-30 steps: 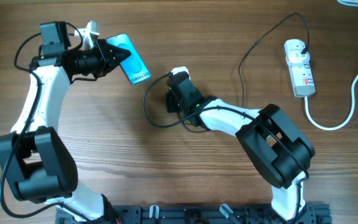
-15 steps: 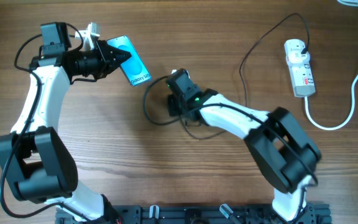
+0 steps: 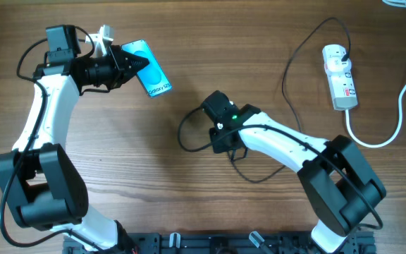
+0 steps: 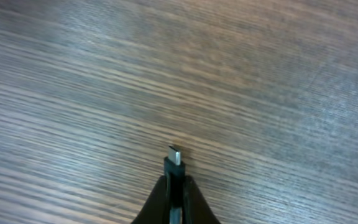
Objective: Plug charger to phone and switch on socket
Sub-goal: 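Raise the cable connector up to the phone's bottom edge with right gripper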
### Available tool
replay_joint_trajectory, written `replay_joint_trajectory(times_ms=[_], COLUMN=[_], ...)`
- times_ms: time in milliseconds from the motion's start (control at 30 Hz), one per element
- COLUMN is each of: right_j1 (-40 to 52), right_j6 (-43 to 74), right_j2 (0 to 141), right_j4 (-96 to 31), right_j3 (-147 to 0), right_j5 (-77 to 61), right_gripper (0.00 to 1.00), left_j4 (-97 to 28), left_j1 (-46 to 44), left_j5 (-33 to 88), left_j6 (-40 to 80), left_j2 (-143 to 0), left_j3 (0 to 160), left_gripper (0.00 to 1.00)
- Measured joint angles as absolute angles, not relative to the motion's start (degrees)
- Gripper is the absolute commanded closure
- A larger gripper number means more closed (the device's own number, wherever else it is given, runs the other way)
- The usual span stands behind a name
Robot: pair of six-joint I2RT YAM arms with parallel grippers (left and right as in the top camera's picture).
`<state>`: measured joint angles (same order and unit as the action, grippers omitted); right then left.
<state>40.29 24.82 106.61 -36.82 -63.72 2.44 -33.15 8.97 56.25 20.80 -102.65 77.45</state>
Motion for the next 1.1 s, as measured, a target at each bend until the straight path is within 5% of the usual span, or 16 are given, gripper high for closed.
replay_joint_trajectory(times_ms=[567,700,900,1100], right_j1=[42.0,42.0,42.1,42.1], right_j6=[25.3,25.2,24.7,24.0], right_j2=[108.4,108.4,107.9,107.0], right_j4=[-40.7,-41.5,-40.4,-38.9], right_j3=[-64.8,-64.8,-63.9,-62.6], right_j5=[2.5,1.1,0.2,-0.6], right_gripper=[0.84,0.72,0.96,0.96], left_j4=[-33.1,-33.5,-33.7,-33.7], left_j1=[9.0,9.0,9.0,9.0], left_j5=[56.9,56.9,56.9,56.9], left_j6=[20.6,20.6,20.6,20.6], left_j2=[-102.7,-102.7,-102.7,-102.7], left_j3=[77.5,77.5,77.5,77.5], left_gripper=[0.96,0.96,0.96,0.96])
